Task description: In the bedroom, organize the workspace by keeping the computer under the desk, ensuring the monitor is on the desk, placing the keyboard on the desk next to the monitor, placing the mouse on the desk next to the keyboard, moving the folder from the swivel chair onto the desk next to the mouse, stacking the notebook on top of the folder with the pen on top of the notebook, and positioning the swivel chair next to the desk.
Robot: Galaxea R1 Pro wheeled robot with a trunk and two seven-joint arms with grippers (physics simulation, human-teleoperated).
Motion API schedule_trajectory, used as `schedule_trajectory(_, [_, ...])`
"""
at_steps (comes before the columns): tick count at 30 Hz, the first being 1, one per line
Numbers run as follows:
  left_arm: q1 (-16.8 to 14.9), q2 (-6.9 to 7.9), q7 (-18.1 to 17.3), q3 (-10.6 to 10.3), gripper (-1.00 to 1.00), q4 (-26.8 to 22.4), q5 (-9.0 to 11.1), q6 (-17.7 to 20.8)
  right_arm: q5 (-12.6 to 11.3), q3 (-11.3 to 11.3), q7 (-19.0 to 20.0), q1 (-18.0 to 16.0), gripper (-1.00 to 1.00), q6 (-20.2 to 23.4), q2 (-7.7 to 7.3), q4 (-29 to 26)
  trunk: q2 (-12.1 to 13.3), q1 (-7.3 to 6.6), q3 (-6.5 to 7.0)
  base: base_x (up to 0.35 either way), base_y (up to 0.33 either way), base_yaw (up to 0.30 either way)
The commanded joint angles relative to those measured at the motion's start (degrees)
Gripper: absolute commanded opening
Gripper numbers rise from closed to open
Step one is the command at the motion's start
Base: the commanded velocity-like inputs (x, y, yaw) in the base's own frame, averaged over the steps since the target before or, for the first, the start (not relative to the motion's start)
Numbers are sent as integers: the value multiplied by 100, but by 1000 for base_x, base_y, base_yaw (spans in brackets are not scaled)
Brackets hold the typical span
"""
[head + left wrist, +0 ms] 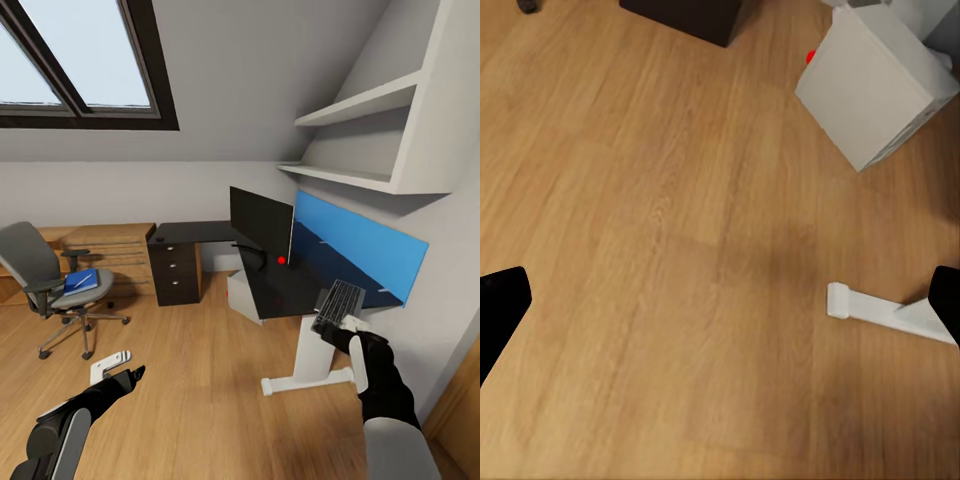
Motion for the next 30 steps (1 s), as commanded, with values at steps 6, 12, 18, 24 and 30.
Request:
schedule_trajectory(6, [-5,-5,53,4,100,-13,58,26,-537,-376,210,-6,100,45,-27,-1,-247,133,-116,0,0,0])
schedule_trajectory(12, [-5,-5,61,3,100,-12,51,17,-981,-664,278,-6,100,50,-101,20,-488,265,-223,0,0,0])
schedule_trajectory(18, [-5,-8,74,3,100,-7,46,9,-1332,-924,300,-6,100,30,-129,101,-728,396,-331,0,0,0])
schedule_trajectory(24, [-5,-7,76,3,100,-6,45,3,-1526,-1139,308,-6,100,12,-134,148,-969,528,-439,0,0,0])
schedule_trajectory(30, [-5,-13,77,3,100,-6,44,1,-1717,-1271,306,-6,100,-134,-156,277,-1209,660,-546,0,0,0])
